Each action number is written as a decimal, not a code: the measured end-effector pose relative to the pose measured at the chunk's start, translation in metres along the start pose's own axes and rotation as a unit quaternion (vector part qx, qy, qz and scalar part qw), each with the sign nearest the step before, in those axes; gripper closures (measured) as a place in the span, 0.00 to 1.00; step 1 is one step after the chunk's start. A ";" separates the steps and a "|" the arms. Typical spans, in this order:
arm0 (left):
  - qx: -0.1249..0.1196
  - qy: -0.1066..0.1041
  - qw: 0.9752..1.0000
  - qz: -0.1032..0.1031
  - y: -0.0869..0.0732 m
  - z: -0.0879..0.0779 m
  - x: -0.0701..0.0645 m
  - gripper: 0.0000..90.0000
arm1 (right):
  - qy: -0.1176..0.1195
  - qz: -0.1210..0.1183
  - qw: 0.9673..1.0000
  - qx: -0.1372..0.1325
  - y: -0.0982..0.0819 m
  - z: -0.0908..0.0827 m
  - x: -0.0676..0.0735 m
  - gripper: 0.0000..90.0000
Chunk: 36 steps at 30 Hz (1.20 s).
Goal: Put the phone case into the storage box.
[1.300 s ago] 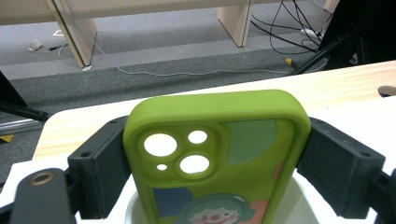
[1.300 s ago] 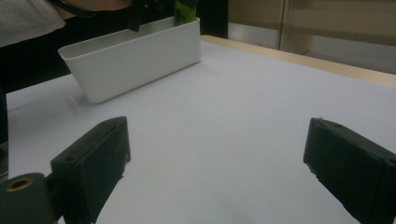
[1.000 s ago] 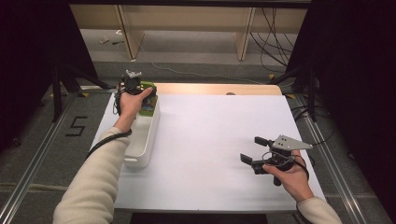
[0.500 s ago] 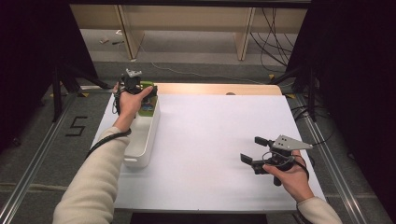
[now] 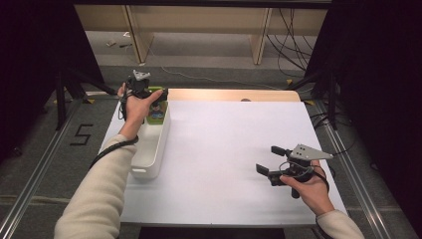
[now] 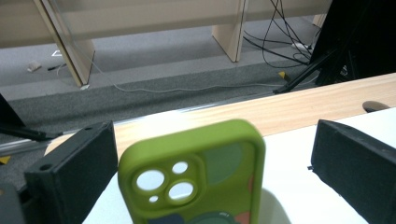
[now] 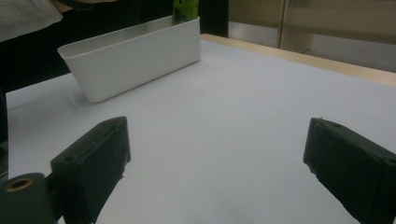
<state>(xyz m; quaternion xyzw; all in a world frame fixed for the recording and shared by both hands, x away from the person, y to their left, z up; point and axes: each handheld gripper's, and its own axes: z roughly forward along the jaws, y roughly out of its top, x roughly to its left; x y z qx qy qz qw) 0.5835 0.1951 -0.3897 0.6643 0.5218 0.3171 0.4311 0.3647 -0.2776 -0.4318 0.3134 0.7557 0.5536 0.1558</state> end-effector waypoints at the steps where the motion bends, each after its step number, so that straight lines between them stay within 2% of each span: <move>1: -0.002 0.000 1.000 0.003 0.001 -0.001 -0.001 0.00 | 0.000 0.000 1.000 0.000 0.000 0.000 0.000 0.09; 12: -0.020 0.002 1.000 0.009 0.011 -0.007 -0.002 0.00 | 0.000 0.000 1.000 -0.001 0.000 0.000 0.000 0.09; 20: -0.036 0.001 0.999 0.013 0.018 -0.018 -0.004 0.00 | 0.000 0.001 1.000 -0.001 0.000 0.000 0.000 0.09; 29: -0.040 0.002 0.999 0.011 0.014 -0.034 -0.008 0.02 | -0.001 0.002 1.000 -0.001 0.000 0.000 0.000 0.09; 36: -0.040 -0.010 0.999 0.012 0.007 -0.050 -0.011 0.02 | -0.002 0.002 1.000 -0.002 0.000 0.000 0.000 0.09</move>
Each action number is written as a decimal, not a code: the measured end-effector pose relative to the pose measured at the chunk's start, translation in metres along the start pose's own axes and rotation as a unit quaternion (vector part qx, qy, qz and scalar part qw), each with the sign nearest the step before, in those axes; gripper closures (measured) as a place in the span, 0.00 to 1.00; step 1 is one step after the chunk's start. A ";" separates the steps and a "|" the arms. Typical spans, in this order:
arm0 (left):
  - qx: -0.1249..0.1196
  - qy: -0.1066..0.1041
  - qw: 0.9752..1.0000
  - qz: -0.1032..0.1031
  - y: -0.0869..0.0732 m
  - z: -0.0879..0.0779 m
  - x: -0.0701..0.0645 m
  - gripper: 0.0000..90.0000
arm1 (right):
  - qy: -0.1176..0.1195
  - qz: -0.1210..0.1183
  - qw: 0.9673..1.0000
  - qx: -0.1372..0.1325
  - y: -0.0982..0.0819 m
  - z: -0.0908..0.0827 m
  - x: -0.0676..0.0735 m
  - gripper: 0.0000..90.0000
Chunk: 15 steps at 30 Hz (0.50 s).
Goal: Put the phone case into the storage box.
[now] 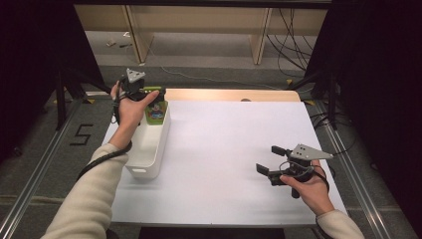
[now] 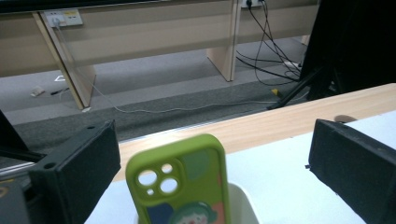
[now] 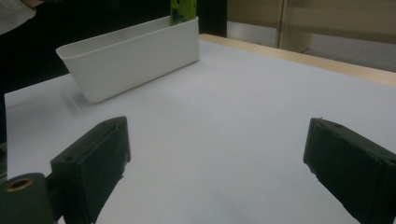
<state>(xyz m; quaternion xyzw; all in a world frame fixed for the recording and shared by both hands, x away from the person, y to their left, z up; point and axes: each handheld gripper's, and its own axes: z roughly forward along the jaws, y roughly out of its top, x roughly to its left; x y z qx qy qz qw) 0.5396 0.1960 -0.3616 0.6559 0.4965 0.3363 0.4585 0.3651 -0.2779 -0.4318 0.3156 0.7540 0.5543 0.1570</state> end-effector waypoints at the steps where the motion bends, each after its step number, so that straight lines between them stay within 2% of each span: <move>1: -0.001 -0.001 1.000 -0.002 -0.001 -0.003 -0.001 0.02 | 0.000 0.000 1.000 0.000 0.000 0.000 0.000 0.09; 5: -0.001 -0.010 1.000 -0.006 -0.002 -0.014 -0.001 0.02 | 0.000 -0.001 1.000 0.000 0.000 0.000 0.000 0.09; 7: 0.002 -0.006 1.000 -0.002 -0.003 -0.018 -0.001 0.02 | -0.001 0.000 1.000 0.002 0.000 0.000 0.001 0.09; 8: 0.004 -0.006 1.000 -0.012 -0.004 -0.020 -0.001 0.02 | 0.000 -0.001 1.000 0.001 0.000 0.000 0.001 0.09; 15: 0.000 -0.028 0.999 -0.015 -0.012 -0.035 0.002 0.02 | -0.001 -0.002 1.000 0.000 0.001 0.000 0.000 0.09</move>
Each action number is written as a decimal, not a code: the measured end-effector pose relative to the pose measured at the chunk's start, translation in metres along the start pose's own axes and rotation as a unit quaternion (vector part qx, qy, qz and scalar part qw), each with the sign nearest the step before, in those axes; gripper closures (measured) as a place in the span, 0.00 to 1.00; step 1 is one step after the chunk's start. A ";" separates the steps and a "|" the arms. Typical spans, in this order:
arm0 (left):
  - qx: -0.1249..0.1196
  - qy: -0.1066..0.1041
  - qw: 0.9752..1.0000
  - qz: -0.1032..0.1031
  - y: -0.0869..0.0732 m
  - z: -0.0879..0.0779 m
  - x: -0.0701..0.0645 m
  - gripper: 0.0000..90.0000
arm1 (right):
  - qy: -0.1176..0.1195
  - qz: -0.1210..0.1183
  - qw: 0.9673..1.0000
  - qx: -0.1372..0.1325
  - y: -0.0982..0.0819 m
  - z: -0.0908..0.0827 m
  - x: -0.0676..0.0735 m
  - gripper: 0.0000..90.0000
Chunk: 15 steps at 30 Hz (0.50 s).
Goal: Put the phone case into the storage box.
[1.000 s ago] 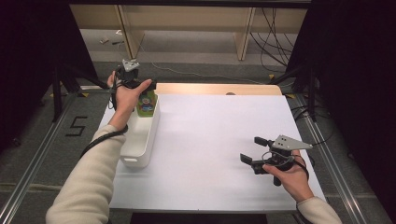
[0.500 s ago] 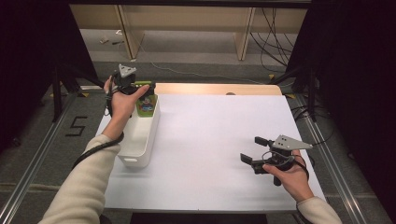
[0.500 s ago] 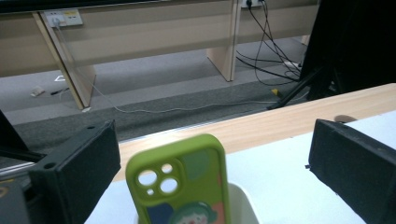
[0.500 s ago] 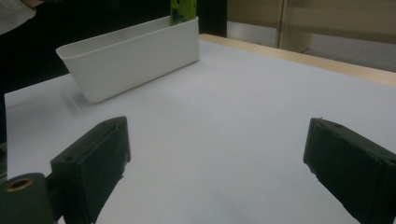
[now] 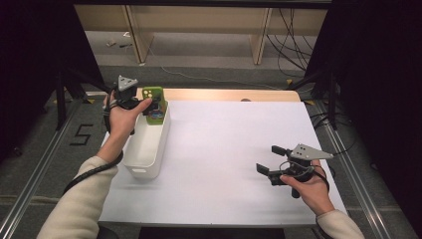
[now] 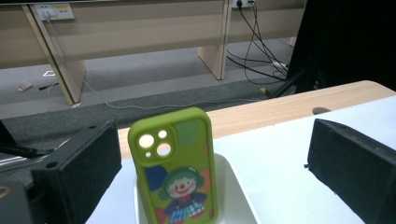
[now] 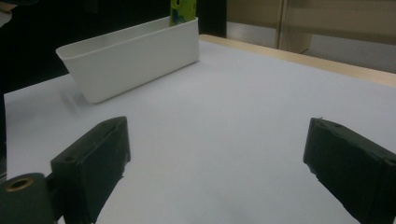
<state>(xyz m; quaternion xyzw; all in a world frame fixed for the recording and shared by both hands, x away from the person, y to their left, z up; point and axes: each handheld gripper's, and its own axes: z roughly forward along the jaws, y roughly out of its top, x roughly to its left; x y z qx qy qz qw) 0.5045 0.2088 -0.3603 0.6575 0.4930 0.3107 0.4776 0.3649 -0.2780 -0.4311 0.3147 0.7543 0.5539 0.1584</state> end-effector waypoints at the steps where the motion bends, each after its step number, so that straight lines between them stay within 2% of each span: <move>1: -0.001 -0.002 1.000 0.000 -0.001 -0.001 0.000 0.03 | -0.001 0.000 1.000 0.000 0.000 0.000 0.000 0.09; 6: -0.006 -0.003 1.000 0.008 -0.006 -0.010 -0.002 0.04 | -0.001 0.000 1.000 0.000 0.000 0.000 0.000 0.09; 10: -0.007 -0.013 1.000 0.009 -0.009 -0.016 -0.005 0.04 | -0.002 0.001 1.000 -0.001 0.000 0.000 0.000 0.09; 15: -0.008 -0.016 1.000 0.025 -0.014 -0.024 -0.010 0.04 | -0.002 0.000 1.000 0.000 0.000 0.000 0.000 0.09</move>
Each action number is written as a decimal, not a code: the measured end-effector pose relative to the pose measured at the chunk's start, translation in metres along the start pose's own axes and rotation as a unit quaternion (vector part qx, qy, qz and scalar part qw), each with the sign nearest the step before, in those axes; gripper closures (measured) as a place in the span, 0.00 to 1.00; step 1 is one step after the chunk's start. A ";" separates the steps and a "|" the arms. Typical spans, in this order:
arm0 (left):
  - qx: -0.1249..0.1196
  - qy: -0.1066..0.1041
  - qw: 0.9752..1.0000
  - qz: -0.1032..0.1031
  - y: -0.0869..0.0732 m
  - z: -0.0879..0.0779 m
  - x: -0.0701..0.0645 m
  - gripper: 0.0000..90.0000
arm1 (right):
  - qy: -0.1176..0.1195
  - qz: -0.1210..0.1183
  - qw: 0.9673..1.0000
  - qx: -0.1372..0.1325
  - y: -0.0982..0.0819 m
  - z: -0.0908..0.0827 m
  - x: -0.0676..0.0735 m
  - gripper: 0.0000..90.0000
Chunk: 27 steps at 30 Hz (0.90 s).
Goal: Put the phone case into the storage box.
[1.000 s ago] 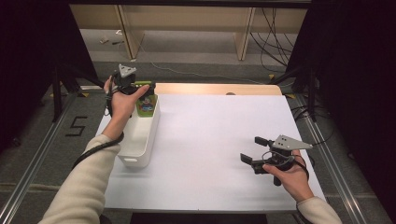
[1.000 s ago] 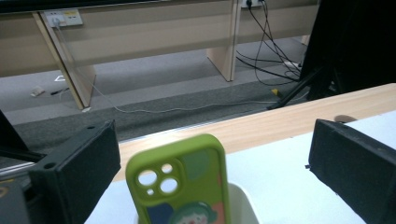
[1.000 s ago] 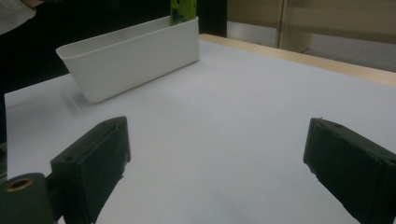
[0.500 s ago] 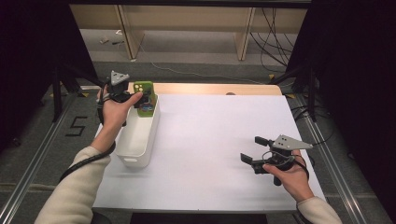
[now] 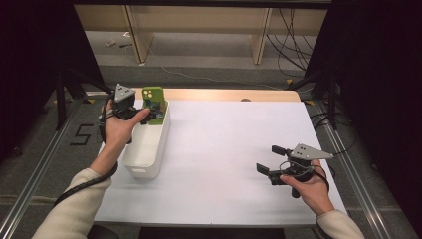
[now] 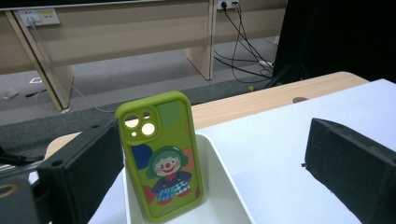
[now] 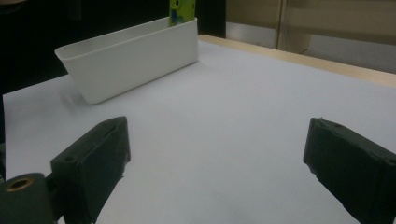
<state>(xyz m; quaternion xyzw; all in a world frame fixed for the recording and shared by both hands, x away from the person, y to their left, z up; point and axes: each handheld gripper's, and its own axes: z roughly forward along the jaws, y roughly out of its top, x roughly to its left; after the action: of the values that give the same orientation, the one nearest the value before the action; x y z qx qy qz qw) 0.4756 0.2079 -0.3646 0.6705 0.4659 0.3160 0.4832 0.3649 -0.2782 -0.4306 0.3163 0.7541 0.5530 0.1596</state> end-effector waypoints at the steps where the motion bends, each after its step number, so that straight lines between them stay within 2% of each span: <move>1: -0.001 -0.002 1.000 0.002 -0.001 -0.002 -0.002 0.05 | 0.000 0.000 1.000 0.001 0.000 0.000 0.000 0.09; 5: -0.003 -0.011 1.000 0.007 -0.004 -0.008 -0.007 0.05 | 0.000 0.001 1.000 0.000 0.000 0.000 0.000 0.09; 13: -0.005 -0.036 0.999 0.001 -0.011 -0.017 -0.016 0.06 | -0.001 0.000 1.000 0.000 0.000 0.000 0.000 0.09; 21: 0.001 -0.059 0.998 0.008 -0.020 -0.025 -0.027 0.06 | -0.001 0.001 1.000 0.000 0.000 0.000 0.000 0.09; 27: -0.005 -0.068 0.998 0.011 -0.023 -0.029 -0.031 0.06 | 0.000 0.001 1.000 -0.002 0.000 0.000 0.000 0.09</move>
<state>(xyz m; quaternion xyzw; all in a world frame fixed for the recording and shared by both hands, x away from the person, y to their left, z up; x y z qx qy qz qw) 0.4316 0.1917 -0.3757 0.6930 0.4232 0.2774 0.5135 0.3649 -0.2783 -0.4303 0.3164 0.7530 0.5545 0.1595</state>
